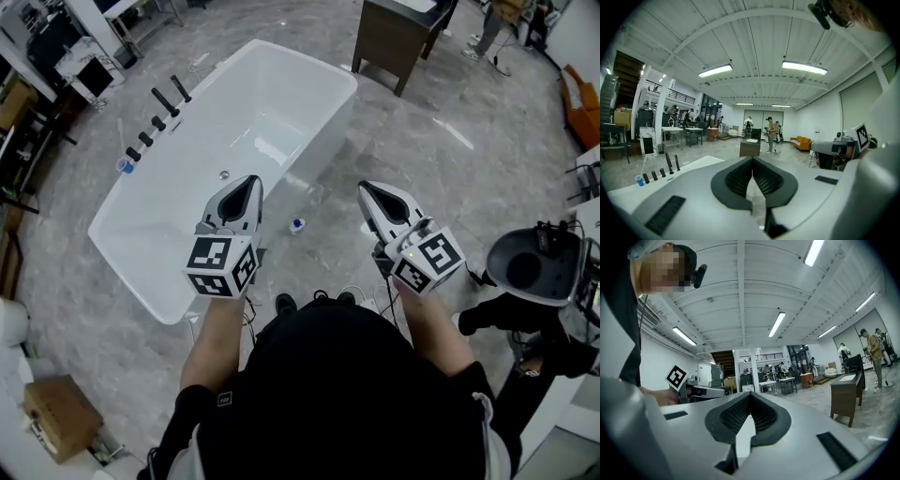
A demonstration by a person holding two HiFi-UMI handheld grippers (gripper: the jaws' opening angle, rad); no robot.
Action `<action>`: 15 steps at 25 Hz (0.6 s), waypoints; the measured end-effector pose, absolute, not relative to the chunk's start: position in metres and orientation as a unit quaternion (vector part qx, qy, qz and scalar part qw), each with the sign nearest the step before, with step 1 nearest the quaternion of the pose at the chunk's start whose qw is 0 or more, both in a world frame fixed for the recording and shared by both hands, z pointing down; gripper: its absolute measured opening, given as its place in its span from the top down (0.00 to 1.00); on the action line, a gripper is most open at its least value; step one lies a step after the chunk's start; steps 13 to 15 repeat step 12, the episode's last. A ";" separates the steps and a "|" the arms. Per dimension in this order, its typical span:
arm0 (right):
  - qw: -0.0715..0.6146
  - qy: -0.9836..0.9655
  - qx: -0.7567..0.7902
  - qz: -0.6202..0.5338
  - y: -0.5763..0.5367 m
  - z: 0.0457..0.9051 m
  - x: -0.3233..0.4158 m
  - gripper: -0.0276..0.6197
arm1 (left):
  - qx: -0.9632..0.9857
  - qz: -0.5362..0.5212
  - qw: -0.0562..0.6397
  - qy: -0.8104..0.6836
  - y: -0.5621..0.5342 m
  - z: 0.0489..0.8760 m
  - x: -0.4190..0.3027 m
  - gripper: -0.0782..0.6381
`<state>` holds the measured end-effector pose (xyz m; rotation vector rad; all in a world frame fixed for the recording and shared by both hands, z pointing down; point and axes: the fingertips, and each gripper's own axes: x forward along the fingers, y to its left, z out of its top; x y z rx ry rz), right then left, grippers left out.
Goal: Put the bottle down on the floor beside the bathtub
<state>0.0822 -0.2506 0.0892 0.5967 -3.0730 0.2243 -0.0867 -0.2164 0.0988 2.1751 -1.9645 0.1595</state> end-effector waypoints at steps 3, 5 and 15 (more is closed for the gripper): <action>0.010 -0.978 0.202 0.049 -0.261 0.087 0.088 0.91 | 0.728 0.068 0.094 -0.676 -0.216 0.101 -0.101 0.87; 0.019 -0.972 0.232 0.038 -0.280 0.083 0.103 0.91 | 0.720 0.080 0.088 -0.684 -0.218 0.104 -0.114 0.87; 0.017 -0.965 0.260 0.016 -0.314 0.072 0.104 0.91 | 0.712 0.048 0.098 -0.693 -0.247 0.096 -0.126 0.87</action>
